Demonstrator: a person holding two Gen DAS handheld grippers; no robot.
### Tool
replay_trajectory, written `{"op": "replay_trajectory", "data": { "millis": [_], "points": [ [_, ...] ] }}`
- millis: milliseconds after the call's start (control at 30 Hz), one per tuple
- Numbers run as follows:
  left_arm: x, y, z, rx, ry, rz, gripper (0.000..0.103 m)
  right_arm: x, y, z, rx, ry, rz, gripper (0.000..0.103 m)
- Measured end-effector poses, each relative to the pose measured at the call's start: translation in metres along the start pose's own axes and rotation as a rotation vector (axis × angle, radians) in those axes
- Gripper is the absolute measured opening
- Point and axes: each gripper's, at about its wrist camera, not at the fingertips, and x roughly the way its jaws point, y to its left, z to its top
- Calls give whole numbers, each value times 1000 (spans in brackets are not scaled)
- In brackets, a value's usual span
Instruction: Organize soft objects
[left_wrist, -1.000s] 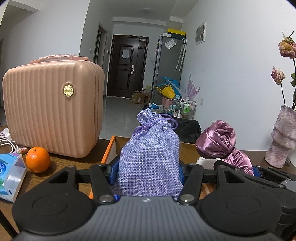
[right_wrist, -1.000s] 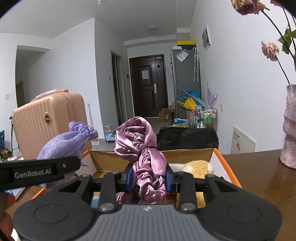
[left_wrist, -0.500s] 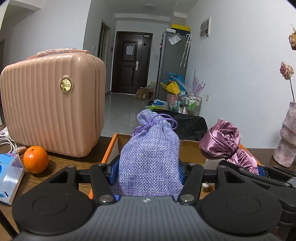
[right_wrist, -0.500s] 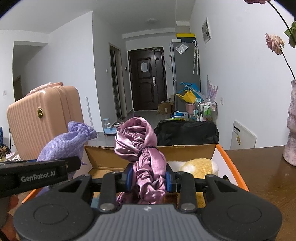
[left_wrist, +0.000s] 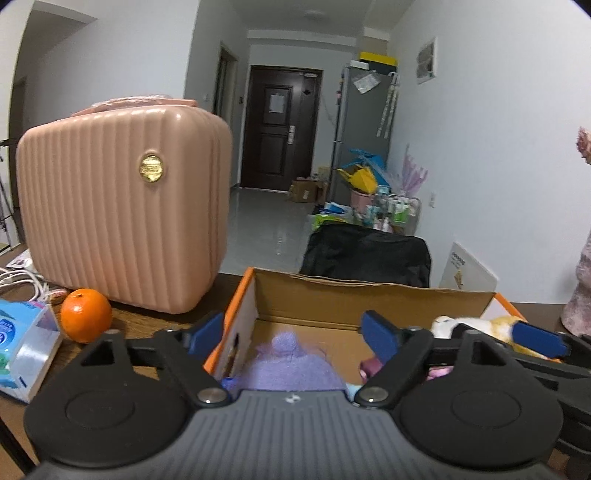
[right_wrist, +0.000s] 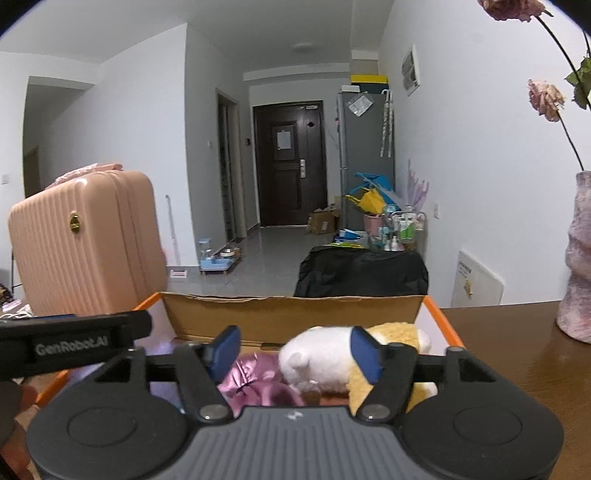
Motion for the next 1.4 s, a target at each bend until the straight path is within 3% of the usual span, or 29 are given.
{"op": "replay_trajectory", "data": {
  "millis": [133, 367, 1000, 1400],
  "points": [
    [4, 5, 1, -21, 3, 52, 102, 1, -5, 0, 27, 3, -20, 91],
    [5, 9, 0, -30, 2, 74, 103, 2, -6, -1, 27, -3, -44, 103],
    [-1, 13, -1, -69, -3, 84, 103, -8, -8, -8, 7, -19, -65, 103],
    [-16, 15, -10, -41, -10, 80, 103, -29, -9, -19, -9, -41, -71, 103]
  ]
}}
